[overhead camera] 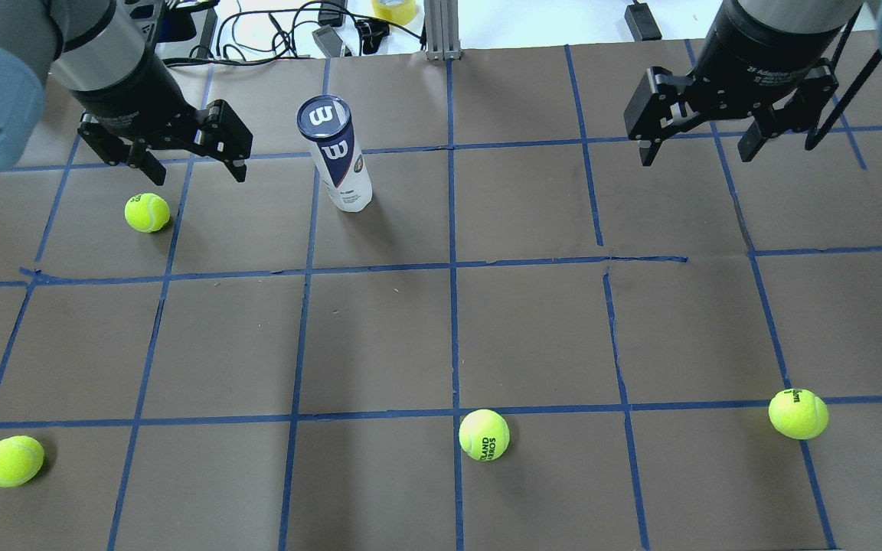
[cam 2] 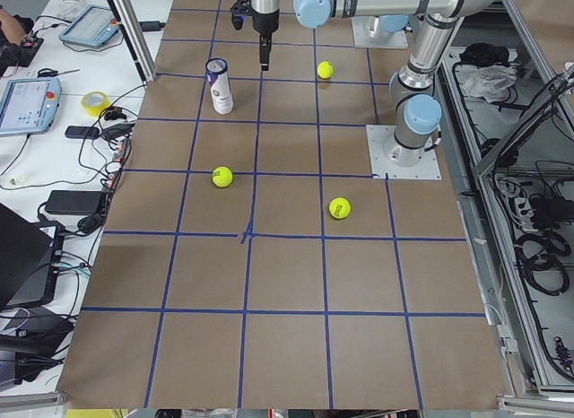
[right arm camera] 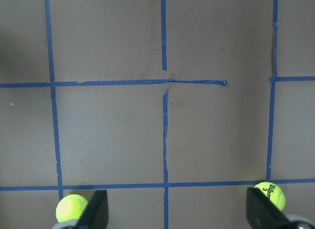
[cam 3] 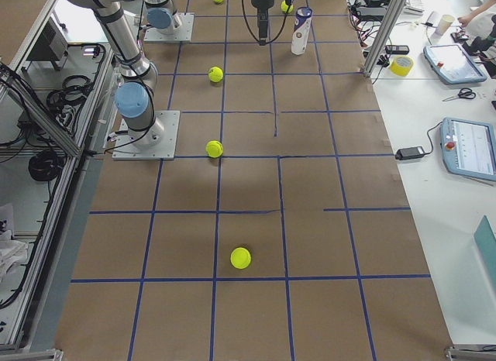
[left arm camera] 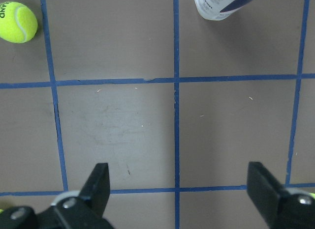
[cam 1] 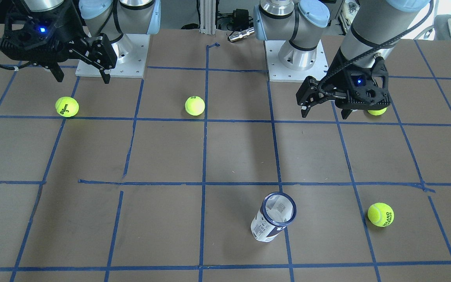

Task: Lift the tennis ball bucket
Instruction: 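Open the left gripper and raise it away from the can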

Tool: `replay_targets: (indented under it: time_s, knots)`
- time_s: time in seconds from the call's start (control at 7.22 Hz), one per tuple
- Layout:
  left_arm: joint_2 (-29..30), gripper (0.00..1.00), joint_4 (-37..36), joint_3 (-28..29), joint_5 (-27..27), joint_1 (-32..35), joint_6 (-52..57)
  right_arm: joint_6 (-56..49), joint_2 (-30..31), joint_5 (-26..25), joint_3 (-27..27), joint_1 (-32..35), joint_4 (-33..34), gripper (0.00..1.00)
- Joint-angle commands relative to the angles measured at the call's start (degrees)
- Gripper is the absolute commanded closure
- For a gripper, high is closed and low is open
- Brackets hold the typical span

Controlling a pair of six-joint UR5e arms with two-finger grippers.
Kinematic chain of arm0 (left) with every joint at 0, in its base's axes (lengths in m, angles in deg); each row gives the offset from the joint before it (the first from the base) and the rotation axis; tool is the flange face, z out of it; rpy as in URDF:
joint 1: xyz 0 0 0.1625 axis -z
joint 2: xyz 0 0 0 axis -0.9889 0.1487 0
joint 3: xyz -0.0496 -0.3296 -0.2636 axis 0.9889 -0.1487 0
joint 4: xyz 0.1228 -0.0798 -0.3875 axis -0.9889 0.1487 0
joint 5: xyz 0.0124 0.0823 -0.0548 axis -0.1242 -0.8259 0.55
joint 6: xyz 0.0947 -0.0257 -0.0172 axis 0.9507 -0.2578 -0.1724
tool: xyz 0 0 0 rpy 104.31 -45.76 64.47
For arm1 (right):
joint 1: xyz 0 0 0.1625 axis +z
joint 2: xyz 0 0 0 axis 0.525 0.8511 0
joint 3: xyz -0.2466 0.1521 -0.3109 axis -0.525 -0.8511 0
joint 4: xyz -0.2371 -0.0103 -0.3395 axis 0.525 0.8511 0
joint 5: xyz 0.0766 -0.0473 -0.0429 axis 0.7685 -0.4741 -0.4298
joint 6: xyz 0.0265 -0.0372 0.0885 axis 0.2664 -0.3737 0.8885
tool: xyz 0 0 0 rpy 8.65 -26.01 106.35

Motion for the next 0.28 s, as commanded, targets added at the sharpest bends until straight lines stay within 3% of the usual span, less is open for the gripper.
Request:
replay_targets:
  time_s: [0.0, 0.14]
  knots:
    - [-0.8, 0.0, 0.2, -0.3, -0.1, 0.0, 0.0, -0.1, 0.0, 0.0, 0.0, 0.0, 0.0, 0.0]
    - [-0.9, 0.0, 0.2, -0.3, -0.1, 0.0, 0.0, 0.0, 0.0, 0.0, 0.0, 0.0, -0.1, 0.0]
